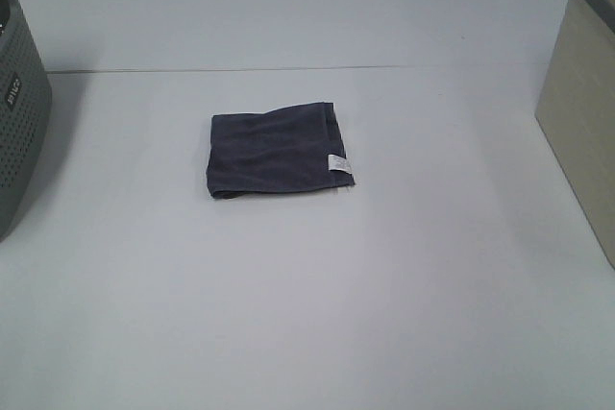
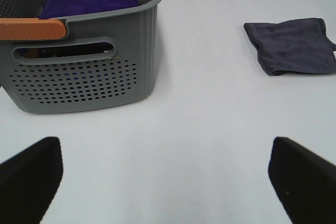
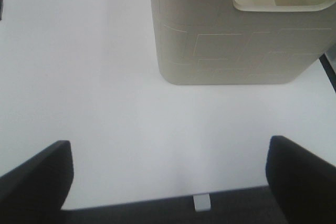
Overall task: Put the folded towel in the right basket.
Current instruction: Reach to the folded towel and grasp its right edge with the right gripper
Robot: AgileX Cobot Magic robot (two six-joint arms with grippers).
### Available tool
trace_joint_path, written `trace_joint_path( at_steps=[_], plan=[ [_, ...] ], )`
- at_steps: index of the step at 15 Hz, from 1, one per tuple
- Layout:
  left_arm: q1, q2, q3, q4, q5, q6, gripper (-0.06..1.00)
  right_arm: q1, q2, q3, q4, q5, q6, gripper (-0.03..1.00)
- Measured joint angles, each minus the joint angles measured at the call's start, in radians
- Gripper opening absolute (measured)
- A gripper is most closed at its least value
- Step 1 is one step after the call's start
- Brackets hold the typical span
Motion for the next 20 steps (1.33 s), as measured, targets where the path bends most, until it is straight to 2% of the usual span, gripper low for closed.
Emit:
trace_joint_path(
  at_steps=[1,2,3,6,8,9,13,14,20],
  plan=[
    [0.0,0.0,0.0,0.0,0.0,0.0,0.99,0.0,0.087,-0.054,0.004,0.018,0.0,0.96],
    [0.0,0.0,0.0,0.0,0.0,0.0,0.99,0.0,0.249,-0.176,0.017,0.056,0.0,0.96],
    [0.0,0.0,0.0,0.0,0.0,0.0,0.99,0.0,0.412,-0.32,0.04,0.086,0.0,0.96],
    [0.0,0.0,0.0,0.0,0.0,0.0,0.99,0.0,0.852,-0.787,0.114,0.084,-0.013,0.96],
    [0.0,0.0,0.0,0.0,-0.001,0.0,0.99,0.002,1.085,-0.993,0.247,0.084,-0.069,0.96],
    [0.0,0.0,0.0,0.0,-0.001,0.0,0.99,0.043,1.253,-1.094,0.351,0.083,-0.089,0.96],
    [0.0,0.0,0.0,0.0,-0.001,0.0,0.99,0.185,1.787,-1.284,0.677,0.081,-0.177,0.96],
    [0.0,0.0,0.0,0.0,-0.001,0.0,0.99,0.205,1.894,-1.337,0.72,0.083,-0.193,0.96],
    [0.0,0.0,0.0,0.0,-0.002,0.0,0.99,0.22,2.289,-1.627,0.755,0.087,-0.196,0.96]
  ],
)
